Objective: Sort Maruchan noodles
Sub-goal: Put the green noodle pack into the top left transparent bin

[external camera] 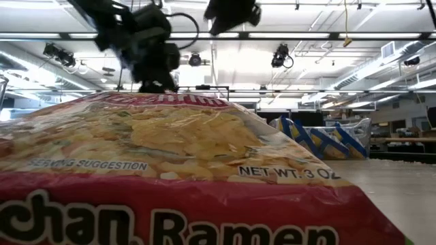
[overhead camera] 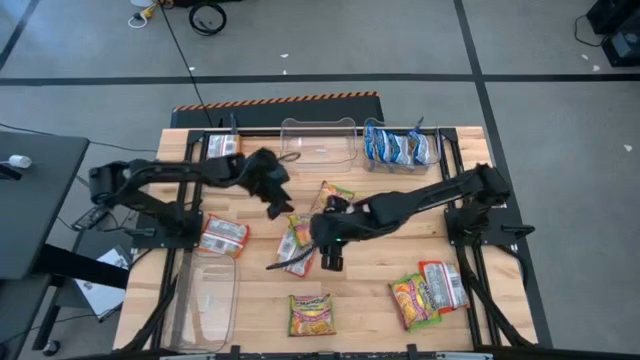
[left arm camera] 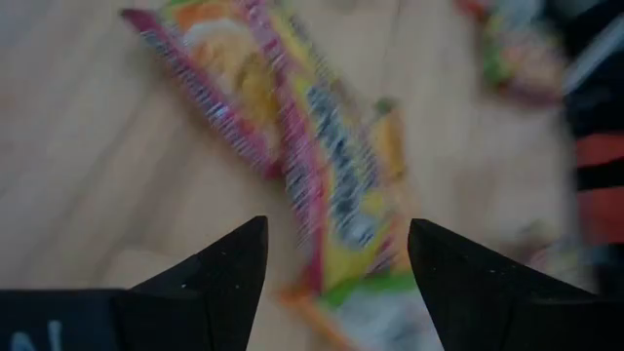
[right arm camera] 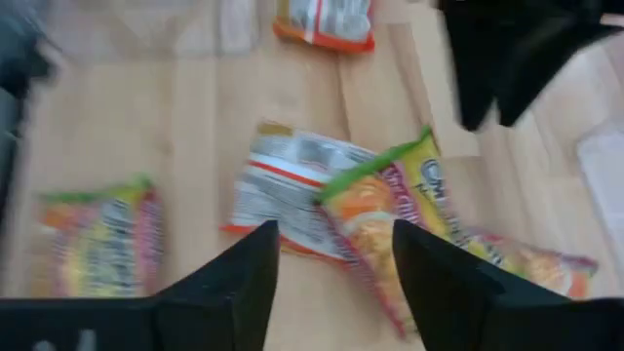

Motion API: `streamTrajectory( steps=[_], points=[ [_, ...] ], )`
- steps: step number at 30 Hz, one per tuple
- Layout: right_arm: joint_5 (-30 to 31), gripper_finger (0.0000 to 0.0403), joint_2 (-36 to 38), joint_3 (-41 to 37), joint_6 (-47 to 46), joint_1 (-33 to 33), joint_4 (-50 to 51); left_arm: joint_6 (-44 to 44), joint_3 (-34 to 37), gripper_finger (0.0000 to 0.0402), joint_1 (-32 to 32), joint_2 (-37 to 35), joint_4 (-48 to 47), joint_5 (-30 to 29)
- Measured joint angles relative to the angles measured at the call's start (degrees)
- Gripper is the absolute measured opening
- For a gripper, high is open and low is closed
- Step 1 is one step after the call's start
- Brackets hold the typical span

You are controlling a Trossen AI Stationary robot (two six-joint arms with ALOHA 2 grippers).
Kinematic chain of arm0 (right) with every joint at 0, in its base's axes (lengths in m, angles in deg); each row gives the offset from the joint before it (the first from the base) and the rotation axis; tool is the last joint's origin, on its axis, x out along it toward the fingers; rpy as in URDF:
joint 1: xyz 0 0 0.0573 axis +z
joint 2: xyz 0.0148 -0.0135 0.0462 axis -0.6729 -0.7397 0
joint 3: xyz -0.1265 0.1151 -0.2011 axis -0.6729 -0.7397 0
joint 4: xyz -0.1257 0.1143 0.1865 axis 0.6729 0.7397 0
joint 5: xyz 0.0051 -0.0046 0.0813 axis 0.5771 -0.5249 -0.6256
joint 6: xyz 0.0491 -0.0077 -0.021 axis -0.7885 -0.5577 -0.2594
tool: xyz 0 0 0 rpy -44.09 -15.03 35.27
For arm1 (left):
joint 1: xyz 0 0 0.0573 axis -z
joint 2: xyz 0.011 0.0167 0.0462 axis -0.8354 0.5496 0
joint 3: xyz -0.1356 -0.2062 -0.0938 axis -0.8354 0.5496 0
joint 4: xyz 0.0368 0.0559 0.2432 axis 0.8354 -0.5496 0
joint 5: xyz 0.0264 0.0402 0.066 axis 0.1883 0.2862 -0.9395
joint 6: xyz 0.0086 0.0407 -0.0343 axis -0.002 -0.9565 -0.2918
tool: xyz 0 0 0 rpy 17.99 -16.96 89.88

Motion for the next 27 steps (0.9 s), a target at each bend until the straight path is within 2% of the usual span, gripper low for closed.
streamTrajectory(
  steps=[2,4,11,19,23,27],
  points=[
    [1.6,0.0222,0.7,0.0,-3.0,1.3,0.0,2.9,-2.3,0.0252,-1.7,3.3,-1.1,5.0],
    [3.7,0.0228,1.1,0.0,-5.2,2.3,0.1,3.3,-4.1,0.0252,-2.2,7.0,-3.6,6.9],
    [6.2,0.0240,1.1,0.0,-9.3,4.3,0.3,3.0,-4.5,0.0252,0.3,15.0,-5.0,7.3],
    [8.0,0.0240,2.6,-0.1,-9.4,4.5,7.3,3.5,-4.6,0.0242,4.2,16.6,-1.2,7.9],
    [10.1,0.0240,4.6,-0.1,-10.2,4.7,14.7,6.2,-4.6,0.0189,5.8,16.6,2.4,6.1],
    [21.0,0.0240,7.5,-0.9,-15.7,6.5,23.3,7.5,-5.0,0.0080,6.9,16.6,3.4,4.7]
  ],
)
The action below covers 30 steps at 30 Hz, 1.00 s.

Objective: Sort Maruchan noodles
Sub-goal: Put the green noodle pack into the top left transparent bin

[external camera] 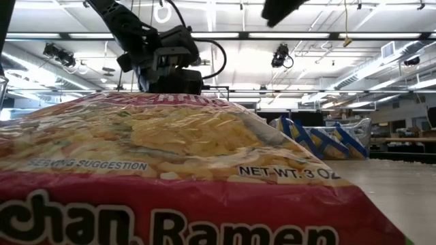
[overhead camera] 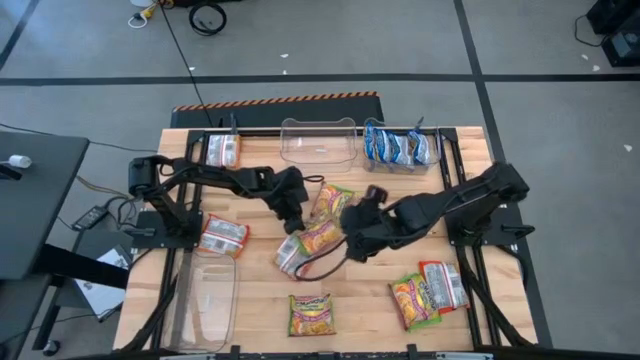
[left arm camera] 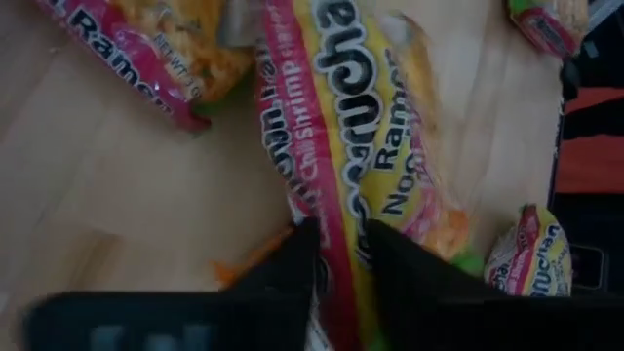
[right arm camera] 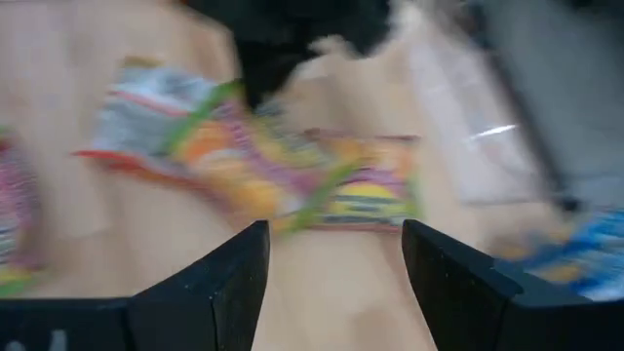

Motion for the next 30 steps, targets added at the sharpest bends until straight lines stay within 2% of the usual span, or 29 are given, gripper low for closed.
streamTrajectory(
  steps=[2,3,7,11,17,22,24,27,30],
  points=[
    [3.9,0.0240,2.2,-2.5,-2.1,1.2,1.1,0.5,-1.0,0.0025,0.3,-0.2,-0.9,-0.9],
    [5.0,0.0240,3.3,-3.8,-3.4,1.8,0.8,1.3,-1.5,0.0014,0.4,-0.8,-1.7,-1.6],
    [5.4,0.0240,7.6,-10.2,-10.7,3.1,0.1,1.2,-6.8,0.0008,0.3,-5.2,-7.2,-4.3],
    [3.4,0.0240,10.8,-16.9,-16.6,4.3,-4.4,-1.2,-14.6,0.0005,-2.5,-9.4,-14.2,-10.0],
    [4.1,0.0240,12.5,-25.5,-17.7,5.7,-16.8,-3.1,-23.1,0.0003,-10.4,-11.1,-19.1,-26.0],
    [2.8,0.0240,12.1,-29.1,-17.9,5.7,-24.6,-2.2,-22.8,0.0002,-16.8,-8.9,-20.4,-41.2],
    [2.0,0.0240,12.1,-29.8,-17.9,6.0,-26.5,-0.9,-21.4,0.0002,-19.0,-7.6,-19.7,-45.6],
    [1.7,0.0240,12.0,-30.5,-17.8,6.7,-28.5,0.0,-19.3,0.0002,-21.6,-5.0,-14.2,-46.4],
    [1.7,0.0240,12.0,-30.5,-17.8,7.2,-28.2,-0.1,-18.2,0.0002,-21.4,-2.1,-10.1,-46.5]
  ],
)
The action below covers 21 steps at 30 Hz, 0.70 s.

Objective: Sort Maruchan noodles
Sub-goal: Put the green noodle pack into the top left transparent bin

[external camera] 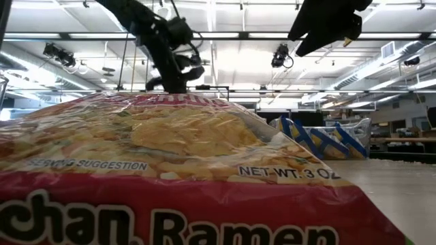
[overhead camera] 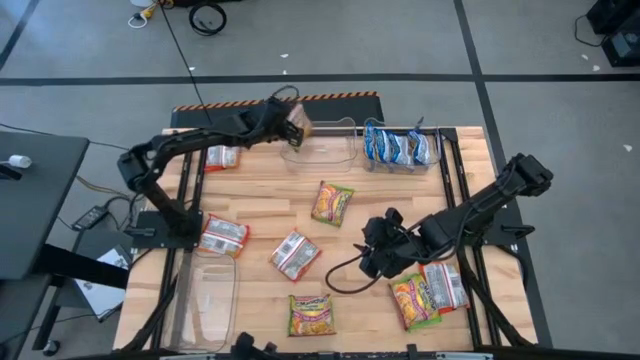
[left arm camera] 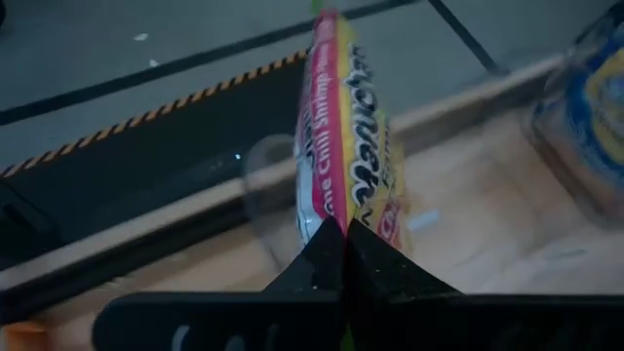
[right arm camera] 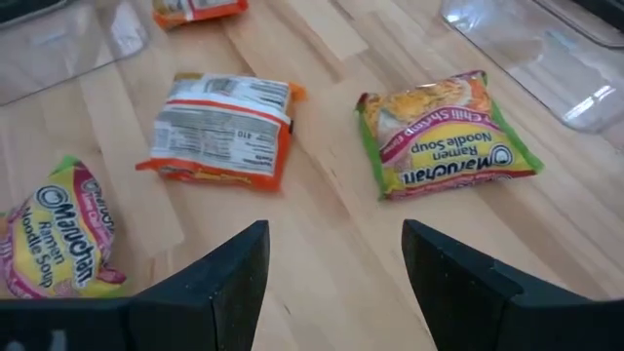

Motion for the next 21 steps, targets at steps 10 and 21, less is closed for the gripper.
streamTrajectory(
  steps=[10,21],
  points=[
    [-3.1,0.0240,0.0,0.0,-1.9,0.4,0.4,3.9,0.1,0.0003,4.7,5.3,-2.9,-14.7],
    [-3.8,0.0240,0.0,0.0,1.5,0.7,1.2,21.0,0.1,0.0004,10.5,5.4,-8.4,-18.2]
  ],
)
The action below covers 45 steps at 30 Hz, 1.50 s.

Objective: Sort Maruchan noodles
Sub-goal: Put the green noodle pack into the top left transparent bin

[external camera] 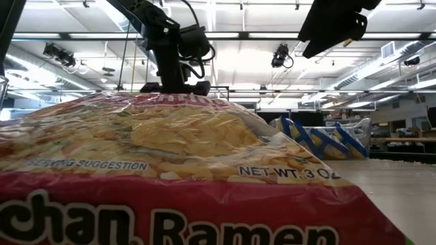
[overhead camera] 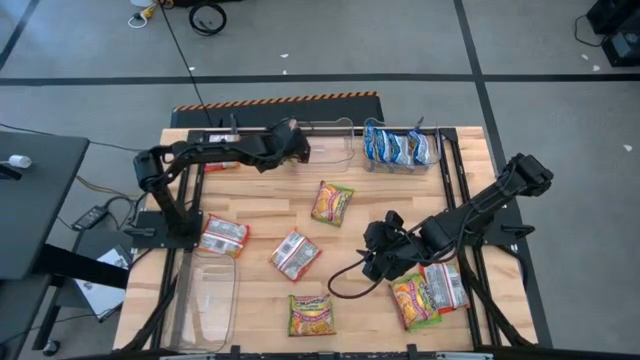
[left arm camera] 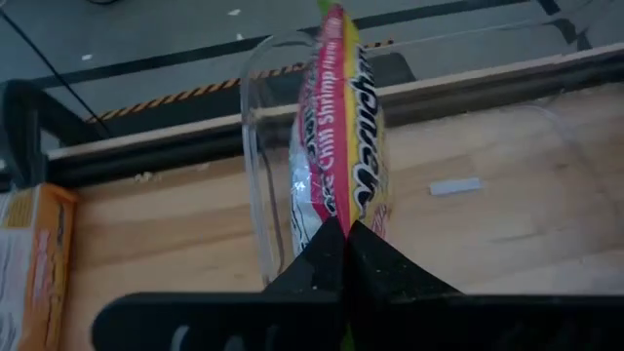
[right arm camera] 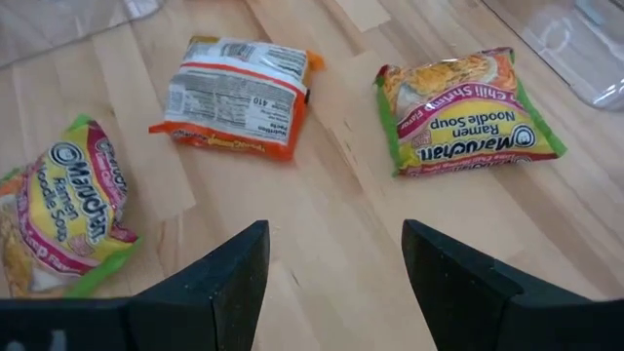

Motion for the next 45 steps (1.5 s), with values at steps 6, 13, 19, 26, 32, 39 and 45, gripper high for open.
streamTrajectory(
  steps=[6,13,19,26,32,39,45],
  points=[
    [-3.0,0.0240,0.0,0.0,1.7,0.0,0.1,2.3,0.0,0.0007,1.7,0.4,-3.4,1.6],
    [-5.6,0.0240,0.0,0.0,1.7,0.0,0.9,3.1,0.0,0.0058,1.3,0.4,-3.7,3.4],
    [-5.6,0.0240,0.0,0.0,1.1,0.0,0.9,2.4,-0.1,0.0103,0.1,0.4,-4.9,4.1],
    [-5.7,0.0240,0.4,0.0,2.0,-0.1,0.9,-7.9,-2.6,0.0139,0.2,-4.0,-9.9,8.3],
    [-5.1,0.0240,0.5,0.0,7.1,-1.8,1.2,-10.6,-2.9,0.0146,5.1,-11.3,-9.8,15.1],
    [-8.8,0.0240,0.4,2.0,11.6,-2.1,2.3,-30.7,-2.9,0.0146,16.1,-13.2,-7.4,23.1],
    [-13.3,0.0231,0.4,6.7,9.2,-0.3,5.4,-34.5,-2.9,0.0146,23.7,-12.4,-4.9,30.4]
  ],
)
